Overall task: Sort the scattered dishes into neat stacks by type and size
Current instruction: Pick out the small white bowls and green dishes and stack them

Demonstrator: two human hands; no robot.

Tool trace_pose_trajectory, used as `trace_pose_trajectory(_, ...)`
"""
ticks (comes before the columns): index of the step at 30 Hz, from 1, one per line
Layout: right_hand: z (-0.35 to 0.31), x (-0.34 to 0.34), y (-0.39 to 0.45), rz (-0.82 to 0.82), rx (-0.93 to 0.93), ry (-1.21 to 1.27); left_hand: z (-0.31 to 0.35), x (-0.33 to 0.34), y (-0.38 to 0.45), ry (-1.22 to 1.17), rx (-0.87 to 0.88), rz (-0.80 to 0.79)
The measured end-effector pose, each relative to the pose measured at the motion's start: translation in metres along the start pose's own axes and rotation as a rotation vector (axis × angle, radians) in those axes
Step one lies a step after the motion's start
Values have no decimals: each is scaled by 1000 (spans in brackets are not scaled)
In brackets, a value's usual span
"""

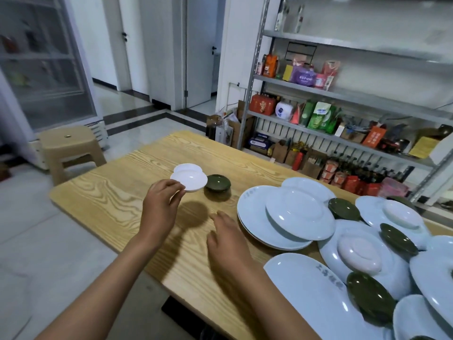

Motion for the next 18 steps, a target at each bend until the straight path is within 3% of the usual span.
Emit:
trace_pose_trajectory(9,17,34,28,-95,-27,-223,-38,47,48,72,-33,-72)
trace_pose_trajectory(18,23,38,30,-121,-50,-233,-66,80,67,103,-107,-190)
Point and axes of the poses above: each hand's wrist, its own y-axis towards the middle knuckle, its own x-axis out of the palm, z = x × y, the point moved 8 cm from there along y, towards the middle knuckle, and after that the axes turned 3 degrees about -x, right-handed, at the moved point
